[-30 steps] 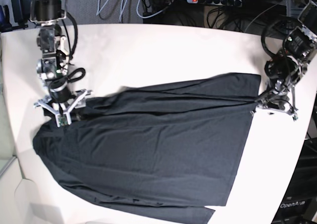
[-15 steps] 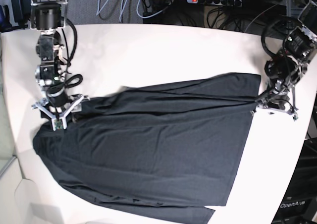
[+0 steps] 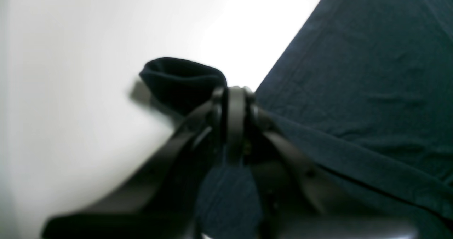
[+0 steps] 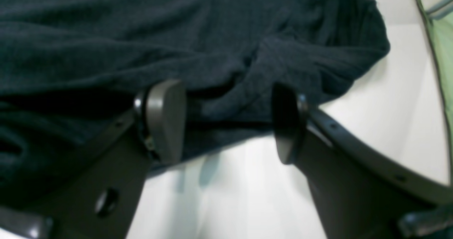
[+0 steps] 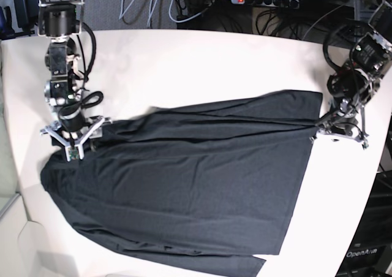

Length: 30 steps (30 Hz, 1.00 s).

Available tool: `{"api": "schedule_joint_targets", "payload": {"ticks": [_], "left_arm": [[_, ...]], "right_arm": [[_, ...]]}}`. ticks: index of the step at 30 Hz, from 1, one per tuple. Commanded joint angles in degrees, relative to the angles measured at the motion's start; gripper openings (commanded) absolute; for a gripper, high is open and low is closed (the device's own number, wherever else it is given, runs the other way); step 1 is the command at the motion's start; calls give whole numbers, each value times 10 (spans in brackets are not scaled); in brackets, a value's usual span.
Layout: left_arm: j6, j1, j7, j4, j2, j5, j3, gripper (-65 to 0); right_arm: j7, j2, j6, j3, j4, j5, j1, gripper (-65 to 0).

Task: Fold the T-shirt properly
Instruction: 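Hold the raised edge with both grippers, pulling it taut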

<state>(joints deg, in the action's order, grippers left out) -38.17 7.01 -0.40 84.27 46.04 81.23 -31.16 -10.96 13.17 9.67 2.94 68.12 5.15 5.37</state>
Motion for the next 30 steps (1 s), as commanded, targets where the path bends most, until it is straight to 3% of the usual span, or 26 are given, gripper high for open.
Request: {"api": "schedule_joint_targets", "payload": {"ticks": [1,7,15,22,25,30], "left_arm": [[2,9,-13,8,13,-9,6,-650],[2,8,-13,20,13,-9,6,-650],[2,2,-13,30,14,-9,8,-650],[2,2,-13,30,14,-9,8,-650],[2,2,-13,31,14,-9,5,-650],[2,2,-13,31,14,-9,5,-650]], "right_arm": [[13,5,1,2,9,-3,10,-283],[12,5,1,1,8,-3,10,-335],[15,0,1,1,-74,-4,35,-337],[16,-2,1,1,-75,-3,34,-341],[16,-2,1,1,-75,-2,33,-398],[16,0,1,1,-75,-1,34,-587]]}}
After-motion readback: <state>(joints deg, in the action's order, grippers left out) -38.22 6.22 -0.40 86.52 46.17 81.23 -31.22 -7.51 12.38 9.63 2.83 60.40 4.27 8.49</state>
